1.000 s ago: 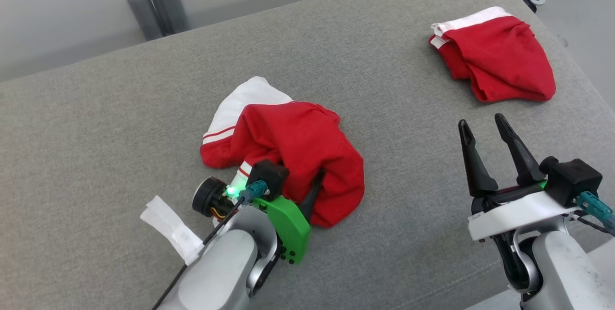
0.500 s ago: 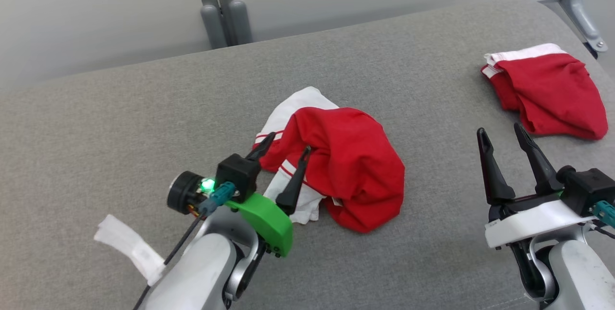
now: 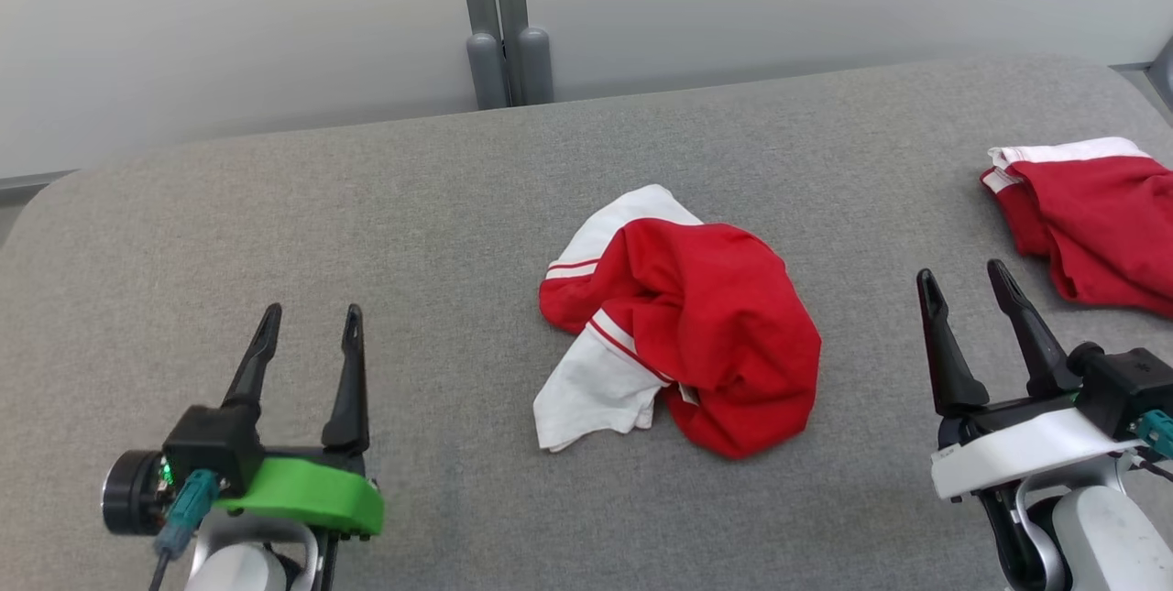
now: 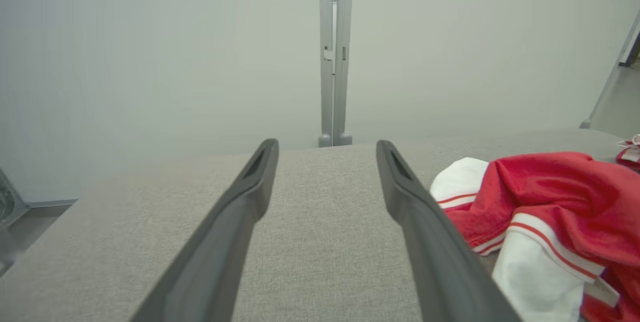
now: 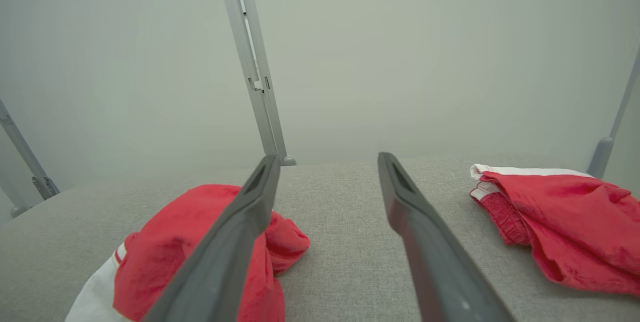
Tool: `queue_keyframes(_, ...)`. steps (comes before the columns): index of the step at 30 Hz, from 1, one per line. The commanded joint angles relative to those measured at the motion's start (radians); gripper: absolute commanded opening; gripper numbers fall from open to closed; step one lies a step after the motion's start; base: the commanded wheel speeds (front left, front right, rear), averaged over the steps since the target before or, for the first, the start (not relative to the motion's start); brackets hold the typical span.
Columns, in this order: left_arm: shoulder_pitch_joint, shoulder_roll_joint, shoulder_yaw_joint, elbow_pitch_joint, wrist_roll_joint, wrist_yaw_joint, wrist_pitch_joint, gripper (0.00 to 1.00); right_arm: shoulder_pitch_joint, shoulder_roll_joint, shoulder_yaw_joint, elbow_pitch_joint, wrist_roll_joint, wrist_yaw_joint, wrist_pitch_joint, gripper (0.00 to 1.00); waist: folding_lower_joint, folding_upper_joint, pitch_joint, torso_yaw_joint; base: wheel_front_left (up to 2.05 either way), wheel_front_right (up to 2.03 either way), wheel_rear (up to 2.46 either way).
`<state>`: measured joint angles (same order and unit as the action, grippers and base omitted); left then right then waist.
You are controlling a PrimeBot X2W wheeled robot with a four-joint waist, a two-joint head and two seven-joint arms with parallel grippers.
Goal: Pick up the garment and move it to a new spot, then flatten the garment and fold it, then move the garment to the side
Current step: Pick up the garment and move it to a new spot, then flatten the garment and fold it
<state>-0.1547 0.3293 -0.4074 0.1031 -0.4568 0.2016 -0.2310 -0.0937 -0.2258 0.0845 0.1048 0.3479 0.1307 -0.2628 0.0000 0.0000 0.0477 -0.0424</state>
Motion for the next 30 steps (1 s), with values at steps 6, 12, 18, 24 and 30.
queue_keyframes(6, 0.141, 0.000, 0.098, -0.052, 0.007, 0.018, -0.035, 1.00, 0.040, 0.016, 0.000, -0.013, -0.005, 0.000, -0.003, 1.00, 0.0000, 0.0000, -0.007, -0.012, 0.00, 0.00, 0.00)
queue_keyframes(12, 0.227, -0.059, 0.179, -0.092, 0.050, -0.001, -0.034, 1.00, 0.065, 0.021, -0.018, -0.022, -0.005, 0.000, -0.003, 1.00, 0.0000, 0.0000, -0.008, -0.009, 0.00, 0.00, 0.00)
queue_keyframes(18, 0.239, -0.105, 0.217, -0.085, 0.090, -0.043, -0.035, 1.00, 0.068, 0.023, -0.020, -0.023, -0.011, 0.000, -0.003, 1.00, 0.0000, 0.0000, -0.007, -0.004, 0.00, 0.00, 0.00)
queue_keyframes(24, 0.238, -0.132, 0.243, -0.075, 0.124, -0.073, -0.035, 1.00, 0.064, 0.026, -0.021, -0.020, -0.012, 0.000, -0.003, 1.00, 0.0000, 0.0000, -0.008, -0.007, 0.00, 0.00, 0.00)
queue_keyframes(30, 0.220, -0.157, 0.267, -0.069, 0.146, -0.097, -0.035, 1.00, 0.060, 0.023, -0.025, -0.018, -0.012, 0.000, -0.003, 1.00, 0.0000, 0.0000, -0.002, -0.006, 0.00, 0.00, 0.00)
